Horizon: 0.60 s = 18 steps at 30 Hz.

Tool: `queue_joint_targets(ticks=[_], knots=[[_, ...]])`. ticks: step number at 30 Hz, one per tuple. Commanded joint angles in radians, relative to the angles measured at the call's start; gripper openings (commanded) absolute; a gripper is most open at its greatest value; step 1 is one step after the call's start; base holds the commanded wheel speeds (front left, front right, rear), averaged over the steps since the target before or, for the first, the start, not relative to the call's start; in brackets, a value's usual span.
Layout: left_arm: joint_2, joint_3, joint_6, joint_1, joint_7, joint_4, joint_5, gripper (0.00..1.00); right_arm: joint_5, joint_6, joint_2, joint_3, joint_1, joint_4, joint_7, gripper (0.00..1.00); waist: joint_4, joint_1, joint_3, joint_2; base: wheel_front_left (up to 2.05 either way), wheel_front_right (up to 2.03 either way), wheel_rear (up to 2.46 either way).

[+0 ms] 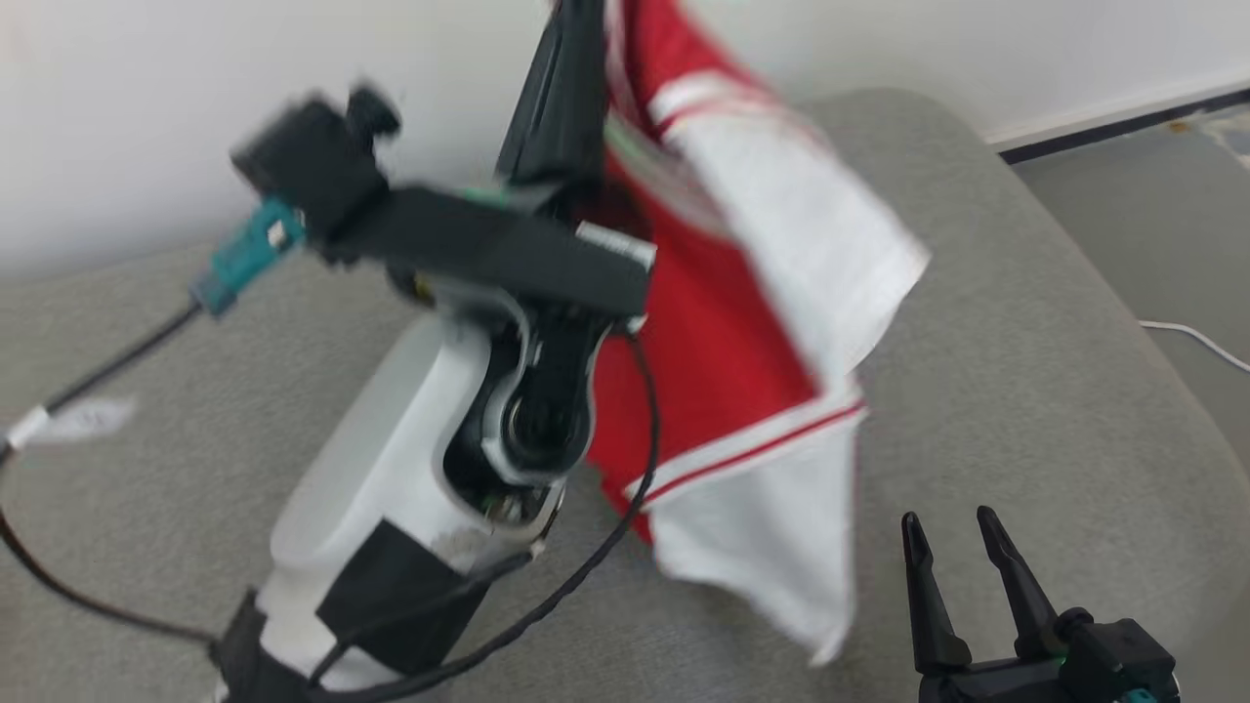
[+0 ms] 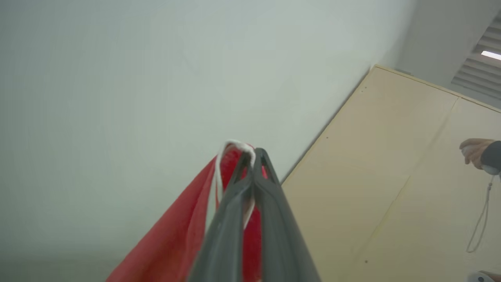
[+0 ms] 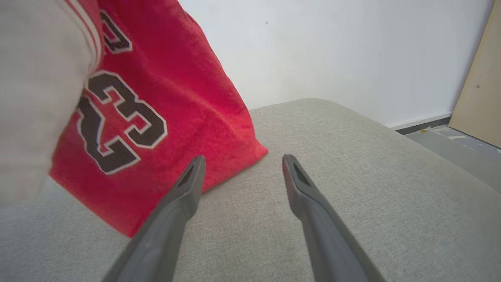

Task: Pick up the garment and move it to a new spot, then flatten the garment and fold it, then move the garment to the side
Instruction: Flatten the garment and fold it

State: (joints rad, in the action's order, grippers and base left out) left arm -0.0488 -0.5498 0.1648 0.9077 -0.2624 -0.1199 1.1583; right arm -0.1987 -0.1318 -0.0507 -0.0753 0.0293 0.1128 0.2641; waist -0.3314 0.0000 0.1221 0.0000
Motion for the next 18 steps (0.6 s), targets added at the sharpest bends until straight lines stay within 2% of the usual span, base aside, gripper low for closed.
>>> queue_joint_targets(ticks=[1,4,10,14,18], knots=[[-0.003,0.016,0.005,-0.059,-0.003,-0.018,-0.014,0.00,0.007,0.002,0.000,-0.001,-0.010,-0.006,0.000,1.00,0.068,0.0000,0.040,0.0000,0.00,0.00,0.00],[-0.004,0.061,0.007,-0.190,-0.003,-0.091,-0.031,0.00,0.010,0.002,0.001,0.003,-0.017,-0.011,0.000,1.00,0.111,0.0000,0.056,0.0000,0.00,0.00,0.00],[-0.034,0.262,-0.001,-0.413,-0.003,-0.229,-0.074,0.00,0.030,0.002,0.000,0.010,-0.015,-0.016,0.000,1.00,0.172,0.0000,0.069,0.0000,0.00,0.00,0.00],[-0.033,0.381,-0.027,-0.474,-0.003,-0.309,-0.098,0.00,0.038,0.002,0.000,0.011,-0.017,-0.015,0.000,1.00,0.198,0.0000,0.070,0.0000,0.00,0.00,0.00],[-0.027,0.435,-0.050,-0.467,-0.003,-0.394,-0.103,0.00,0.043,0.002,0.000,0.003,-0.023,-0.015,0.000,1.00,0.209,0.0000,0.070,0.0000,0.00,0.00,0.00]])
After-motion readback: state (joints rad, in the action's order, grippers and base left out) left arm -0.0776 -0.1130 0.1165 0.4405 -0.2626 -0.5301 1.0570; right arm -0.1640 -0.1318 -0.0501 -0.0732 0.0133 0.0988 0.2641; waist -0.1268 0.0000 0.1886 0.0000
